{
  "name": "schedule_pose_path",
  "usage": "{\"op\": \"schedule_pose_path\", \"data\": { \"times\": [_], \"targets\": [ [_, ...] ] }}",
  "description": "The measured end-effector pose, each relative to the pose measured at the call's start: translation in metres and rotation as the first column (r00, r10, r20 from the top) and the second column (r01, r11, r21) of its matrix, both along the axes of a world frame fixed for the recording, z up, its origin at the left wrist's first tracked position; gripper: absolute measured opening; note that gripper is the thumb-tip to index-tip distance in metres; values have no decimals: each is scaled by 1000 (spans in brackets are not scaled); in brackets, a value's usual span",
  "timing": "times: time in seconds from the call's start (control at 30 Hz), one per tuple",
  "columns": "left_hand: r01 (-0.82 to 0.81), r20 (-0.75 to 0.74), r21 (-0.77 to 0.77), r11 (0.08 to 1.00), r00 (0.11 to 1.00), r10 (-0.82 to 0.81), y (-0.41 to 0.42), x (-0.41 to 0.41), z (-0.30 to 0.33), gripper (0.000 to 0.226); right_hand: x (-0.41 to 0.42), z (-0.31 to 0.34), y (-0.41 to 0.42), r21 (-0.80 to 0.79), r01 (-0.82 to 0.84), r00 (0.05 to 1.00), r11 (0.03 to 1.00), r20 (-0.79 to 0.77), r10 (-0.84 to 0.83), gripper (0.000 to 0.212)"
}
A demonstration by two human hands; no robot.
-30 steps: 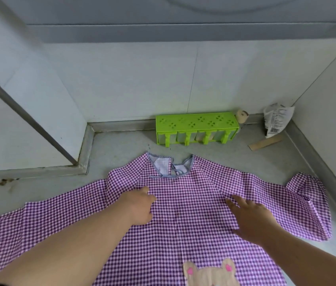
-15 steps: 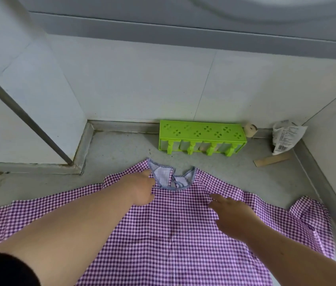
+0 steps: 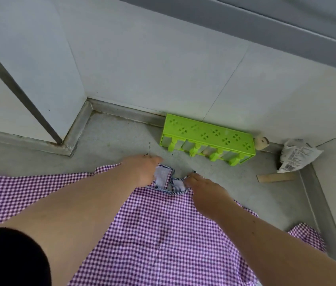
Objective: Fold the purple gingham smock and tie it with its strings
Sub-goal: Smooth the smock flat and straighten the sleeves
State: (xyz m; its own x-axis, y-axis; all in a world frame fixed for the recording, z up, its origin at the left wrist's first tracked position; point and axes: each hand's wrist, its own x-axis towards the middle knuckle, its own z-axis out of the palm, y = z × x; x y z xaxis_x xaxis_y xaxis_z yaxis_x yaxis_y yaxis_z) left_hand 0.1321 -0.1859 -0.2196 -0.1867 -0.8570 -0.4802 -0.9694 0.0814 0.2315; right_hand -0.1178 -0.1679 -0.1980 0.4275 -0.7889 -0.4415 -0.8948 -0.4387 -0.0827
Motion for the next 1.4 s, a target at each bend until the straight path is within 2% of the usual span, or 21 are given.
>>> {"op": "schedule_pose_path", "data": {
  "times": [0.17, 0.3, 0.37, 0.43, 0.57, 0.67, 0.77, 0.83, 1.0, 1.1, 1.23, 1.3, 1.4],
  "targets": [
    [-34, 16, 35, 999, 999, 34, 10, -3, -13, 55, 17, -17, -14, 63, 51, 998, 997, 16, -53, 62],
    [-6, -8, -76, 997, 1000, 6, 6, -10, -18, 70, 26, -30, -16, 26, 75, 997, 997, 21, -75, 50],
    [54, -58, -60, 997, 997, -58, 2, -16, -17, 79, 28, -32, -17, 9, 103, 994, 995, 36, -103, 41],
    [36, -81, -3, 999, 996, -36, -1, -24, -14, 81, 30, -33, -18, 10, 124, 991, 992, 40, -124, 32],
    [-18, -22, 53, 998, 1000, 20, -7, -35, -8, 45, 31, -25, -21, 74, 181, 982, 981, 35, -184, 22],
    [-3, 29, 101, 995, 1000, 0, -7, -35, -1, 34, 28, -17, -22, 93, 201, 979, 975, 13, -203, 28],
    [-46, -16, 142, 989, 999, 49, -6, -33, 4, 27, 24, -10, -23, 72, 206, 978, 976, 2, -206, 25],
    [-136, -117, 173, 975, 981, 157, -8, -32, 6, 23, 23, -8, -24, 75, 237, 970, 969, 34, -240, 21],
    [-299, -391, 221, 929, 845, 365, -12, -31, 16, 11, 18, -8, -25, 106, 351, 919, 930, 153, -364, 18],
    [-387, -508, 246, 889, 730, 458, -12, -31, 22, 14, 18, -5, -27, 209, 452, 846, 867, 208, -491, 15],
    [-480, -617, 306, 822, 557, 555, -18, -29, 35, 17, 19, 5, -33, 374, 586, 634, 719, 341, -694, 11],
    [-524, -653, 339, 781, 467, 596, -21, -28, 43, 20, 22, 11, -37, 465, 629, 465, 623, 417, -781, 13],
    [-591, -713, 442, 674, 224, 664, -25, -27, 54, 22, 21, 16, -46, 561, 640, 285, 525, 461, -841, 15]
  ]
}}
